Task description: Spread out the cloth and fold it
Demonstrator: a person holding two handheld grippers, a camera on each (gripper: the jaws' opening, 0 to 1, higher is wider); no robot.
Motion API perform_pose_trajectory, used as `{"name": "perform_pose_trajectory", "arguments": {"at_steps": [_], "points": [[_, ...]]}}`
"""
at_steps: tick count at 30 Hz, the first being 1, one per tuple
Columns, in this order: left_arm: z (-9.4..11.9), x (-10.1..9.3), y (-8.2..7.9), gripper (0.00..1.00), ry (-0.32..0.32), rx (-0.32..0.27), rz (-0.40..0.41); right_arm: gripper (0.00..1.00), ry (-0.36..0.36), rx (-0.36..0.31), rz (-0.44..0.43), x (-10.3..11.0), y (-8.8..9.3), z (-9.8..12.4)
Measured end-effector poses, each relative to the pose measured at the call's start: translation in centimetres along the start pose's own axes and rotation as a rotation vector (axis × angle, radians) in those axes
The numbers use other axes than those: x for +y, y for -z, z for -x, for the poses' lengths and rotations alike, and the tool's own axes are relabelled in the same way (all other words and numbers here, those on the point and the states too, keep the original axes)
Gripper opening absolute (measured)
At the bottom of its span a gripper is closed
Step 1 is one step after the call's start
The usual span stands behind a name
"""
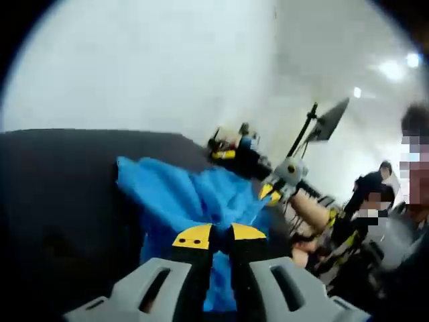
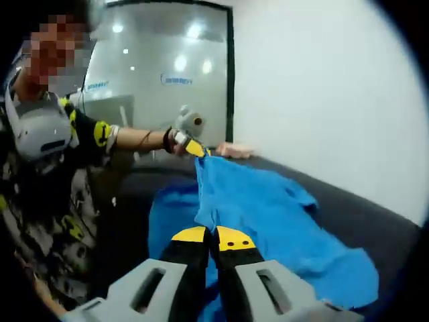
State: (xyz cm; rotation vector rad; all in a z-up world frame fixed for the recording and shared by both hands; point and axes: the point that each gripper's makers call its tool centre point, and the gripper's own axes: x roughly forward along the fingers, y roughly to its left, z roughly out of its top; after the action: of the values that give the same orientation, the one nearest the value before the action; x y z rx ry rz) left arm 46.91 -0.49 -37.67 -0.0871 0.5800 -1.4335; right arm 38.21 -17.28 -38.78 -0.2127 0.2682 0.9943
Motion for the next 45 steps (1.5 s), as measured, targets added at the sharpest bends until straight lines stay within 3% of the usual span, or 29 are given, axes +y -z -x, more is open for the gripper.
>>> {"name": "perform_pose_trajectory", "arguments": {"at_steps": [2, 3, 6, 8, 9, 11, 13, 14, 16, 18, 20, 22, 23, 24, 26, 27, 28, 29, 31, 32, 33, 35, 36, 38, 39, 41, 43, 45], "points": [[0.0, -0.4, 1.2, 0.10, 0.005, -0.016, 0.010, 0.03, 0.019, -0.005, 0.013, -0.1, 0.6, -0.4], [0.2, -0.8, 0.9, 0.12, 0.014, -0.035, -0.022, 0.03, 0.022, -0.004, 0.024, -0.2, 0.6, -0.4], [0.9, -2.5, -1.2, 0.17, 0.000, -0.130, -0.185, 0.03, 0.012, -0.046, 0.035, 0.0, -0.6, 0.0], [1.0, -4.2, -1.7, 0.22, 0.030, -0.120, -0.320, 0.02, 0.037, -0.061, 0.036, -0.4, -1.5, 0.2], [0.8, -5.1, -1.7, 0.27, 0.055, -0.123, -0.352, 0.02, 0.071, -0.099, 0.043, -1.1, -2.9, 0.4], [-0.4, -6.5, -1.3, 0.28, 0.081, -0.118, -0.335, 0.02, 0.126, -0.200, 0.003, -2.5, -6.2, 1.0], [-2.0, -5.6, -2.2, 0.30, 0.006, -0.161, -0.404, 0.02, 0.130, -0.317, 0.007, -3.1, -10.4, 1.9], [-2.9, -4.5, -3.0, 0.32, -0.049, -0.204, -0.466, 0.02, 0.138, -0.343, 0.025, -3.3, -12.3, 2.3], [-4.0, -2.7, -3.1, 0.37, -0.119, -0.191, -0.467, 0.02, 0.158, -0.371, 0.058, -3.8, -14.7, 3.0], [-5.4, -3.1, -3.1, 0.33, -0.078, -0.194, -0.472, 0.02, 0.196, -0.407, 0.068, -4.6, -17.3, 3.7], [-6.6, -4.4, -3.8, 0.42, -0.100, -0.228, -0.561, 0.02, 0.236, -0.377, 0.083, -5.6, -18.7, 3.8], [-7.1, -6.3, -5.3, 0.57, -0.103, -0.320, -0.614, 0.02, 0.247, -0.363, 0.097, -6.0, -19.9, 3.6], [-7.2, -7.5, -6.1, 0.59, -0.100, -0.372, -0.610, 0.02, 0.265, -0.366, 0.098, -6.3, -20.6, 3.5], [-7.7, -8.5, -6.3, 0.63, -0.078, -0.379, -0.597, 0.02, 0.262, -0.363, 0.109, -6.1, -21.2, 3.4], [-8.9, -8.5, -7.7, 0.86, -0.109, -0.445, -0.524, 0.02, 0.257, -0.368, 0.119, -5.8, -21.9, 3.1], [-9.3, -8.0, -8.2, 0.90, -0.123, -0.462, -0.508, 0.02, 0.247, -0.380, 0.124, -5.5, -22.2, 2.9], [-9.8, -7.3, -8.6, 0.86, -0.155, -0.474, -0.528, 0.02, 0.244, -0.389, 0.140, -5.1, -22.5, 2.7], [-10.7, -6.3, -8.4, 0.74, -0.181, -0.454, -0.485, 0.02, 0.247, -0.392, 0.144, -5.0, -22.7, 2.6], [-11.0, -4.5, -8.4, 0.42, -0.239, -0.455, -0.461, 0.02, 0.245, -0.383, 0.153, -4.9, -22.7, 2.4], [-10.3, -2.6, -8.1, 0.18, -0.325, -0.419, -0.419, 0.02, 0.245, -0.376, 0.156, -4.9, -22.5, 2.4], [-9.8, -1.8, -8.0, 0.12, -0.347, -0.379, -0.447, 0.02, 0.263, -0.338, 0.172, -5.2, -21.9, 2.6], [-7.9, -1.2, -8.0, 0.11, -0.309, -0.388, -0.433, 0.02, 0.276, -0.320, 0.184, -5.5, -21.4, 3.2], [-6.7, -0.9, -8.2, 0.11, -0.320, -0.402, -0.431, 0.02, 0.276, -0.326, 0.173, -5.7, -21.3, 3.6], [-4.8, 0.0, -8.5, 0.05, -0.371, -0.344, -0.477, 0.02, 0.285, -0.330, 0.160, -6.1, -21.2, 3.8], [-3.5, -0.3, -9.7, 0.04, -0.365, -0.354, -0.477, 0.02, 0.302, -0.306, 0.168, -6.5, -20.9, 3.8], [-2.0, -0.3, -11.0, 0.03, -0.371, -0.314, -0.437, 0.02, 0.325, -0.300, 0.170, -7.1, -20.9, 3.6], [-0.1, -0.3, -13.8, 0.03, -0.375, -0.297, -0.436, 0.02, 0.357, -0.307, 0.165, -7.9, -21.5, 3.8], [1.9, -0.5, -17.5, 0.03, -0.430, -0.322, -0.491, 0.02, 0.393, -0.343, 0.163, -8.6, -23.1, 4.1]]}}
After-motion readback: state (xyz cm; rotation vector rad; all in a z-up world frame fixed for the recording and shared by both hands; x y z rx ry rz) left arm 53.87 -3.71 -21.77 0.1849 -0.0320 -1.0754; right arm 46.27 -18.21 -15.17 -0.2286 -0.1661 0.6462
